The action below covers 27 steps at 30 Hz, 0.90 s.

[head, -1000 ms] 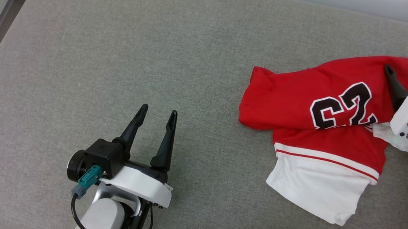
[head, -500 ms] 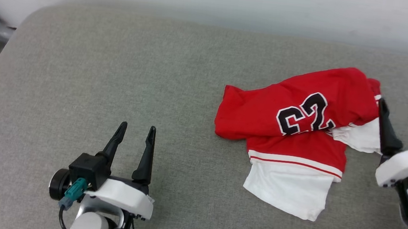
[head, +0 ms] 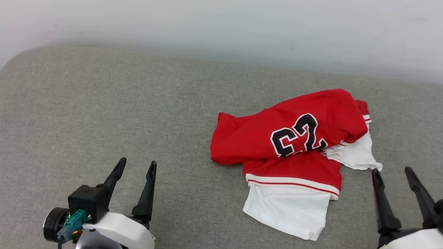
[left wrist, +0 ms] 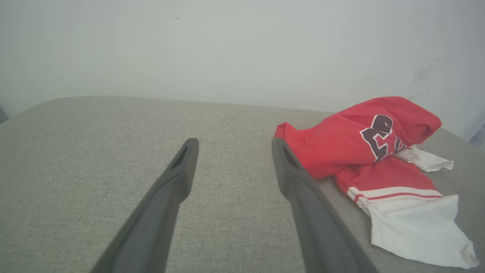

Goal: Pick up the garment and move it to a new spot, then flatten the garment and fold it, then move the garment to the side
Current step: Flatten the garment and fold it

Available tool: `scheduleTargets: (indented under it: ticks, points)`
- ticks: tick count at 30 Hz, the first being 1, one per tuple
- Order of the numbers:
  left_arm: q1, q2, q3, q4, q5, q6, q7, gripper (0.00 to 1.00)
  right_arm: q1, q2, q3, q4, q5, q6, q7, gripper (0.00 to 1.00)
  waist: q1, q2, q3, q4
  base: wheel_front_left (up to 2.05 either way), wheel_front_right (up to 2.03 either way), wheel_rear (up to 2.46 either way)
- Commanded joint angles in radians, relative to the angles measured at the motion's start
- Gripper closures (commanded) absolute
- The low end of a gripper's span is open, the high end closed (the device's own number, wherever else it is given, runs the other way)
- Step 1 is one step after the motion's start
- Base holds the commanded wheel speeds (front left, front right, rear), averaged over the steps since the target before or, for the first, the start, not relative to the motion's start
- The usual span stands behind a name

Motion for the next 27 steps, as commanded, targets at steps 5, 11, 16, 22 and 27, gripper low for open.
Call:
scheduleTargets:
  ticks: [5, 11, 16, 22, 27]
  points:
    - [0.015, 0.015, -0.003, 0.006, -0.006, 0.005, 0.025, 0.00, 0.110, 0.054, -0.011, -0.143, -0.037, -0.001, 0.049, 0.00, 0.0002, 0.0000, -0.026, -0.033, 0.00, 0.00, 0.00]
    - [-0.030, 0.014, -0.059, 0.000, 0.000, -0.021, 0.129, 0.00, 0.181, 0.088, -0.034, -0.232, -0.060, -0.001, 0.093, 0.00, 0.0002, 0.0000, -0.026, -0.056, 0.00, 0.00, 0.00]
    - [-0.083, 0.002, -0.128, -0.008, -0.003, -0.067, 0.245, 0.00, 0.189, 0.105, -0.045, -0.262, -0.063, -0.001, 0.108, 0.00, 0.0002, 0.0000, -0.004, -0.081, 0.00, 0.00, 0.00]
    - [-0.178, -0.020, -0.245, 0.018, -0.022, -0.119, 0.426, 0.00, 0.161, 0.120, -0.056, -0.266, -0.057, -0.001, 0.106, 0.00, 0.0002, 0.0000, 0.037, -0.123, 0.00, 0.00, 0.00]
    - [-0.263, -0.033, -0.344, 0.035, -0.053, -0.141, 0.562, 0.00, 0.134, 0.126, -0.058, -0.262, -0.059, -0.001, 0.101, 0.00, 0.0002, 0.0000, 0.083, -0.163, 0.00, 0.00, 0.00]
